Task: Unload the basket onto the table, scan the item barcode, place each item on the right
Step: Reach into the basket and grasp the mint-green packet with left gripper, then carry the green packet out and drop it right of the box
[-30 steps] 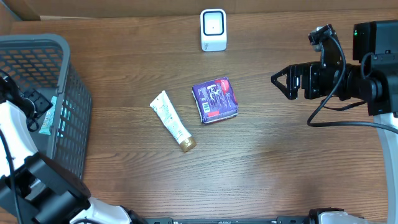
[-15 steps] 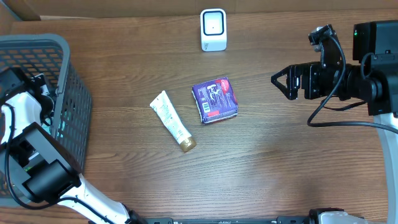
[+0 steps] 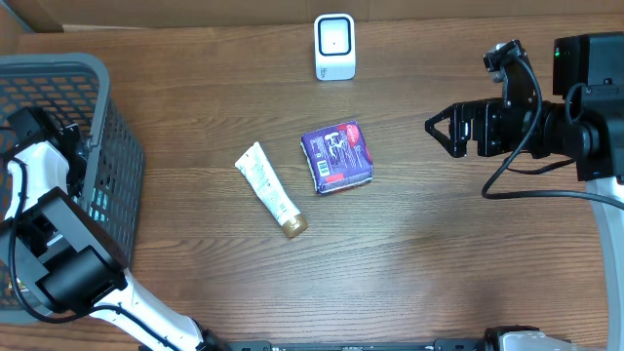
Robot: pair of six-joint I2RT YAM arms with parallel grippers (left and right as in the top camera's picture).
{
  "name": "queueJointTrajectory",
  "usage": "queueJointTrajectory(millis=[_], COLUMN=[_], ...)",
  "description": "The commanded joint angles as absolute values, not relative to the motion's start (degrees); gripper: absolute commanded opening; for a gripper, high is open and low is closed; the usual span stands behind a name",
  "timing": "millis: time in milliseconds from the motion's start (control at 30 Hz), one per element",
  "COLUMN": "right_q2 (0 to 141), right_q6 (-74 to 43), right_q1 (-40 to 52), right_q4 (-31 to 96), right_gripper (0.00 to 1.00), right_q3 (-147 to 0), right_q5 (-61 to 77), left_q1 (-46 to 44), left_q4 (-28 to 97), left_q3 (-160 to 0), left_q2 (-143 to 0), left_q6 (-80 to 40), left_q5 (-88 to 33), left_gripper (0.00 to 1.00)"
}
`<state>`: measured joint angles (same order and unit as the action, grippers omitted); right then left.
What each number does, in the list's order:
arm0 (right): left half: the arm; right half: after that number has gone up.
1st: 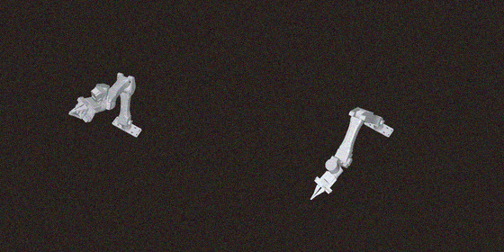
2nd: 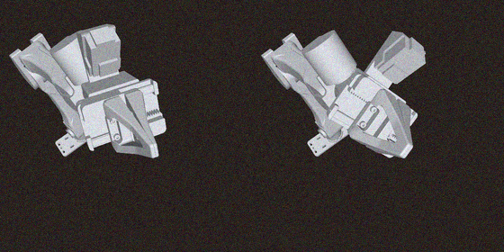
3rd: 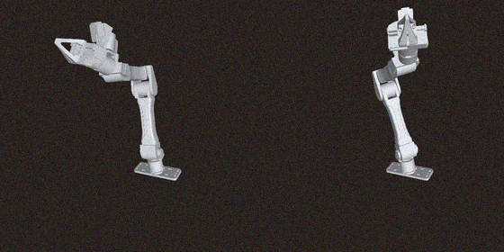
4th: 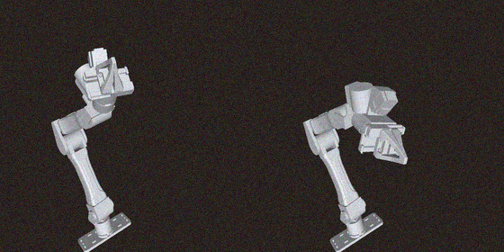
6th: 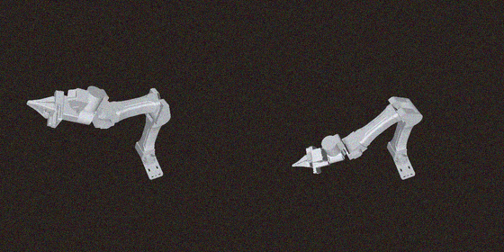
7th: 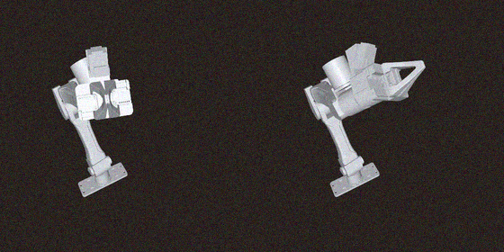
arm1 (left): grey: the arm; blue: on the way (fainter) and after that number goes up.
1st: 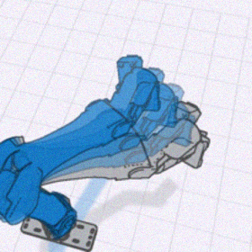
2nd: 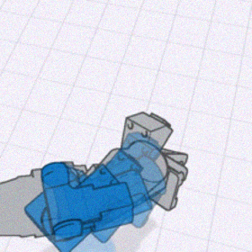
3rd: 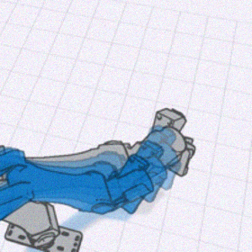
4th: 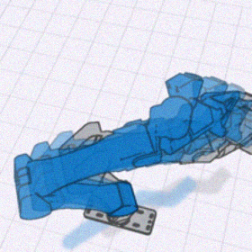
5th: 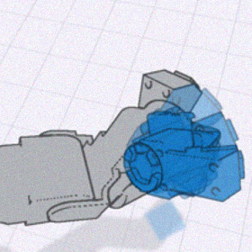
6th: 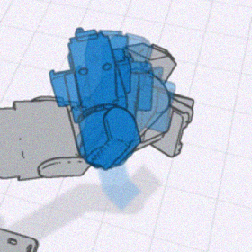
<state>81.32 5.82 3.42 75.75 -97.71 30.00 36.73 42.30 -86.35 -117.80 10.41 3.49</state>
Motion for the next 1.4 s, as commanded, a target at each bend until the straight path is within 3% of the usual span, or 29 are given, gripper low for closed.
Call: queueJointTrajectory(millis=[0, 33, 167, 367, 567, 667, 933, 1100, 1367], right_q2=[81.19, 81.19, 81.19, 81.19, 81.19, 81.19, 81.19, 81.19, 81.19], right_q6=[6.07, 6.07, 6.07, 6.04, 6.07, 6.07, 6.07, 6.04, 6.04], right_q1=[3.38, 3.38, 3.38, 3.38, 3.38, 3.38, 3.38, 3.38, 3.38], right_q4=[75.55, 75.55, 75.59, 75.75, 76.18, 76.18, 76.2, 76.12, 76.4], right_gripper=[1.0, 1.0, 1.0, 1.0, 1.0, 1.0, 1.0, 1.0, 1.0], right_q3=[-98.96, -98.96, -98.96, -98.96, -98.96, -98.96, -98.96, -98.96, -98.96], right_q5=[30.06, 30.06, 30.06, 30.09, 30.09, 30.09, 30.11, 30.11, 30.09], left_q1=[36.75, 36.75, 36.71, 36.71, 36.71, 36.69, 35.77, 30.15, 13.34], left_q4=[44.23, 44.56, 46.65, 54.0, 67.75, 75.61, 92.9, 96.82, 96.82], left_q3=[-86.3, -86.3, -87.22, -97.01, -118.45, -131.15, -158.47, -163.87, -162.25], left_q2=[-119.59, -119.57, -119.11, -118.19, -117.16, -117.01, -116.44, -113.73, -111.96], left_q6=[7.22, 7.14, 6.98, 3.33, -4.47, -9.15, -10.28, -8.95, -8.78], left_q5=[5.32, 5.32, 5.32, 5.3, 3.92, -0.62, -19.22, -19.51, -16.8], left_gripper=[0.26, 0.2, 0.14, 0.17, 0.15, 0.11, 0.15, 0.14, 0.12])
